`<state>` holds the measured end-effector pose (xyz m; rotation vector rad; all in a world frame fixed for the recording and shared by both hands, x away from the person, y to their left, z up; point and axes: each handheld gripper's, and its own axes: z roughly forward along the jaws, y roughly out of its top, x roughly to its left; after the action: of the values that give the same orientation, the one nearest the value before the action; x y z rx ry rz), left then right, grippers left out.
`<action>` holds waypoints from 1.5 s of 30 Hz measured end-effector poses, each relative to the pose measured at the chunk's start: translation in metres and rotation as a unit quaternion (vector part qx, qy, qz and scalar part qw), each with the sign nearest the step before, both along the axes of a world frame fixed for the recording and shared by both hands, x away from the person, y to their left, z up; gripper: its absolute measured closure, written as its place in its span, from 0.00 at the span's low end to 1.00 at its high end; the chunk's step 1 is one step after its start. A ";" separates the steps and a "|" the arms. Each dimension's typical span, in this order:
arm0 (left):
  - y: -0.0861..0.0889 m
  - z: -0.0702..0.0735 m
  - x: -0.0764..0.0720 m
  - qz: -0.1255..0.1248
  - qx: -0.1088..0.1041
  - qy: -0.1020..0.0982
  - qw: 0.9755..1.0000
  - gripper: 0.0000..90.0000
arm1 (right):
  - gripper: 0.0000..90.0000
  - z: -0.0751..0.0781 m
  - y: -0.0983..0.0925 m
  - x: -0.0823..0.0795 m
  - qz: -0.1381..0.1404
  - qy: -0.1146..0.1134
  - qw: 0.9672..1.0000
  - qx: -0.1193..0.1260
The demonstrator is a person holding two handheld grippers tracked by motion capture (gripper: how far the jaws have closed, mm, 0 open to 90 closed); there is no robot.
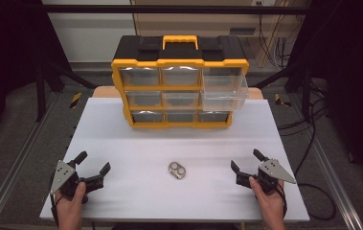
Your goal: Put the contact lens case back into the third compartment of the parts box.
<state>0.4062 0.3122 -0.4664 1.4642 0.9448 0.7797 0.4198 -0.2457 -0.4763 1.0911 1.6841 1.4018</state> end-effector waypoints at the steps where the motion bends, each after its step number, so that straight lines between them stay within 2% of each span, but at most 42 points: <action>1: 0.001 0.000 0.000 0.001 -0.001 0.000 1.000 0.01 | 0.07 0.000 0.000 0.000 -0.004 0.003 1.000 0.001; 9: 0.002 -0.001 -0.001 0.004 -0.002 0.000 1.000 0.01 | 0.07 0.002 -0.001 0.001 -0.024 0.015 1.000 0.004; 12: 0.001 -0.001 0.000 0.002 -0.002 0.001 1.000 0.01 | 0.08 0.002 0.003 0.002 -0.028 0.018 0.999 -0.002; 16: 0.000 -0.001 0.000 0.000 -0.001 0.002 1.000 0.01 | 0.08 0.001 0.010 0.003 -0.017 0.026 0.999 -0.012; 18: 0.000 -0.001 0.000 0.000 0.001 0.003 1.000 0.01 | 0.09 0.004 0.014 0.003 -0.005 0.045 0.999 -0.005; 19: 0.000 -0.001 0.000 0.000 0.001 0.003 1.000 0.01 | 0.10 0.007 0.017 0.003 0.009 0.072 0.997 0.005; 20: 0.000 -0.002 0.001 0.000 0.001 0.004 1.000 0.01 | 0.10 0.009 0.019 0.005 0.029 0.094 0.995 0.003; 22: 0.000 -0.002 0.001 -0.001 0.002 0.004 1.000 0.01 | 0.10 0.010 0.022 0.005 0.039 0.102 0.994 -0.003; 26: -0.001 -0.002 0.001 -0.001 0.003 0.004 1.000 0.01 | 0.10 0.013 0.041 0.008 0.044 0.099 0.994 -0.030; 29: -0.002 -0.002 0.001 -0.002 0.006 0.005 1.000 0.01 | 0.10 0.014 0.048 0.011 0.046 0.110 0.992 -0.044; 31: -0.003 -0.002 0.001 -0.004 0.010 0.005 1.000 0.01 | 0.10 0.016 0.058 0.015 0.044 0.126 0.989 -0.058; 33: -0.004 -0.002 0.001 -0.005 0.010 0.005 1.000 0.01 | 0.10 0.017 0.061 0.017 0.044 0.130 0.989 -0.063; 35: -0.005 -0.002 0.001 -0.006 0.013 0.005 1.000 0.01 | 0.09 0.019 0.069 0.018 0.053 0.145 0.986 -0.060; 39: -0.006 -0.001 0.001 -0.009 0.015 0.003 1.000 0.01 | 0.10 0.022 0.078 0.018 0.066 0.151 0.984 -0.073; 40: -0.007 -0.001 0.001 -0.011 0.015 0.002 1.000 0.01 | 0.10 0.023 0.083 0.018 0.079 0.162 0.980 -0.081; 45: -0.010 -0.001 0.001 -0.016 0.024 0.002 1.000 0.01 | 0.11 0.024 0.097 0.020 0.100 0.178 0.974 -0.098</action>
<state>0.4071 0.3025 -0.4678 1.5198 0.9095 0.7805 0.4393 -0.1485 -0.4521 1.1333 2.1913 1.1729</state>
